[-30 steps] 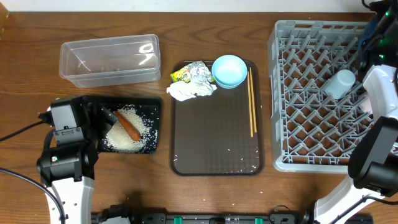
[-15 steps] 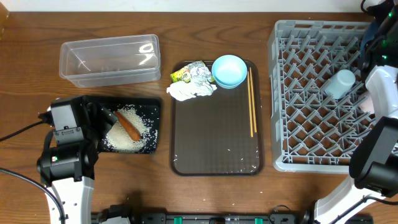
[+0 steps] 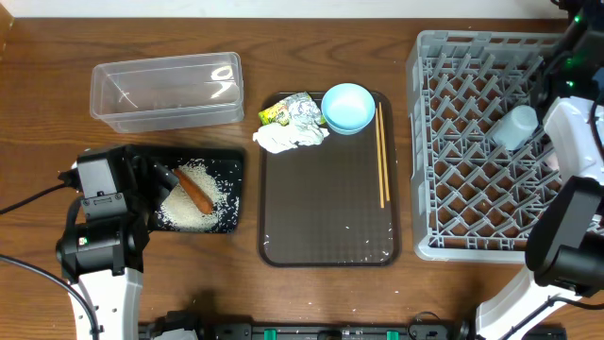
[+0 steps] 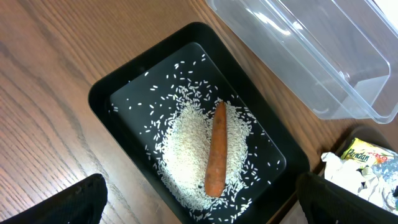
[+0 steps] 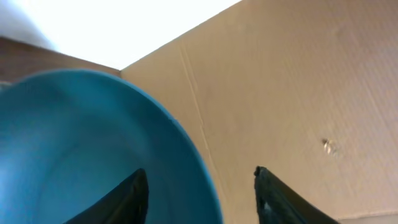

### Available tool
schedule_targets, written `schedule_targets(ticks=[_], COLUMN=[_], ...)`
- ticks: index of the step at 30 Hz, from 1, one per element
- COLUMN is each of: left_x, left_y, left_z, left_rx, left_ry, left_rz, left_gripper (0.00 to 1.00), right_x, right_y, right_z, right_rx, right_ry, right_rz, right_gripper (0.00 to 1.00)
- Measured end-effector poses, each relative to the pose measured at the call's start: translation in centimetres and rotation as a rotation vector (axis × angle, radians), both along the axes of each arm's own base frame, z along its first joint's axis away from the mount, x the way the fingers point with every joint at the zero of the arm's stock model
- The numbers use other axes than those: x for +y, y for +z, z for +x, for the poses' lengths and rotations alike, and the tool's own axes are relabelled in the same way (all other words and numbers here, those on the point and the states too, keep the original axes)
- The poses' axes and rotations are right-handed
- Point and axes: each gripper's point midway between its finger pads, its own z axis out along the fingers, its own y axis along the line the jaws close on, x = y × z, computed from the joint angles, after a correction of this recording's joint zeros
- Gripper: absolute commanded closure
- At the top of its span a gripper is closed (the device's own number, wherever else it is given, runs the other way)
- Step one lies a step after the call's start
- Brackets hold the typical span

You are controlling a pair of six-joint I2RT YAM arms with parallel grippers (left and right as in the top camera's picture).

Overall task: Sort waste into correct bins and load items into the dishwasher rack
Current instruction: 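Lower the blue plate edge-down into the rack slots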

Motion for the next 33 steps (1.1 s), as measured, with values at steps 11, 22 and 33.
schedule_targets(ticks=[11, 22, 33], left_x=[0.0, 0.0, 0.0], left_y=[0.0, 0.0, 0.0], left_z=[0.0, 0.0, 0.0], left_rx=[0.0, 0.0, 0.001], left_ry=[0.0, 0.0, 0.0], left_rz=[0.0, 0.0, 0.0], left_gripper=[0.01, 0.01, 0.01], right_x=[1.1, 0.8, 4.0], right_y=[-4.4, -8.1, -10.5], right_z=[-0.7, -1.4, -0.3], right_rx=[0.042, -0.02, -0.072], right_ry=[-0.005, 0.014, 0.122], right_rz=[0.182, 0.455, 0.737], right_gripper=[0.51, 0.44, 0.45])
